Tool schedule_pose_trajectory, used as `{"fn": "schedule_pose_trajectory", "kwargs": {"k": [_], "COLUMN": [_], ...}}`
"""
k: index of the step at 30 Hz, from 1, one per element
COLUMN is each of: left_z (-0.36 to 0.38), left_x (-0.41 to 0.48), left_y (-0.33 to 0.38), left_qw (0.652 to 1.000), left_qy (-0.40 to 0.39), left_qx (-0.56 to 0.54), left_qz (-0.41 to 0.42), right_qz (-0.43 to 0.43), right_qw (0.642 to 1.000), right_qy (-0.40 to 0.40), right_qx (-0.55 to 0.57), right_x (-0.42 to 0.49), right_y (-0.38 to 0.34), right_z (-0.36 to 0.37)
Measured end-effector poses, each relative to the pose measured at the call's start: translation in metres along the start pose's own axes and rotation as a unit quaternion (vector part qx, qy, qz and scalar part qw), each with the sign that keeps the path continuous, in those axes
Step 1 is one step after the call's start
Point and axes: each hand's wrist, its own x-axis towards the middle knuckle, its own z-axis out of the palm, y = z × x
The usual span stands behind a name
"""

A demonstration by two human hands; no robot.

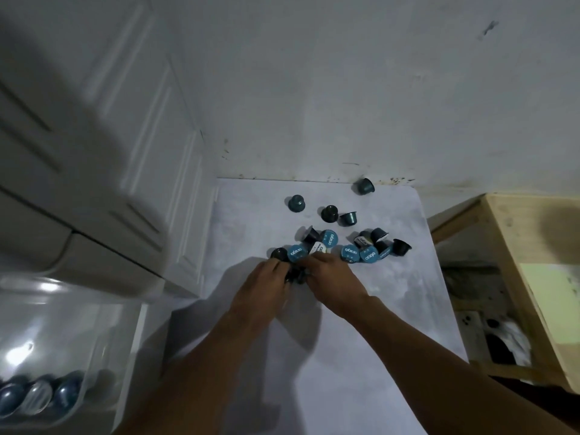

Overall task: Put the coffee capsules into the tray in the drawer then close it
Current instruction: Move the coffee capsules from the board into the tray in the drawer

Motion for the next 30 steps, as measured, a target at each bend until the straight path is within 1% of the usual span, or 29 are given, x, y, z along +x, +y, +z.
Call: {"fn": "schedule_pose_trajectory", "kwargs": {"k": [4, 8, 16, 20, 24, 27, 30], "left_z": [-0.004, -0.006, -0.012, -0.012, -0.010, -0.008, -0.007], "left_x": [0.001, -0.002, -0.006, -0.006, -0.009, -0.010, -0.011], "left_y": [-0.002, -0.005, -0.008, -0.009, -0.013, -0.015, -0.017], "left_qw": [1.000, 0.999, 0.996, 0.996, 0.996, 0.996, 0.996], "left_qy": [0.008, 0.024, 0.003, 0.019, 0.047, 0.047, 0.046], "left_qx": [-0.014, -0.043, -0.079, -0.056, -0.033, -0.036, -0.020], "left_qz": [0.009, -0.010, -0.045, -0.067, -0.067, -0.070, -0.068], "right_qz": [0.001, 0.001, 0.009, -0.001, -0.006, -0.014, 0.001], "right_qw": [1.000, 0.999, 0.998, 0.998, 0.998, 0.999, 0.997], "right_qy": [-0.018, -0.024, -0.049, -0.051, -0.055, -0.051, -0.065], "right_qx": [-0.021, -0.034, -0.029, -0.025, -0.013, -0.004, -0.031], "right_x": [0.004, 0.004, 0.006, 0.004, 0.003, 0.002, 0.001], "right_y": [0.005, 0.007, 0.004, 0.003, 0.004, 0.003, 0.000], "right_z": [0.001, 0.007, 0.016, 0.016, 0.015, 0.015, 0.014]}}
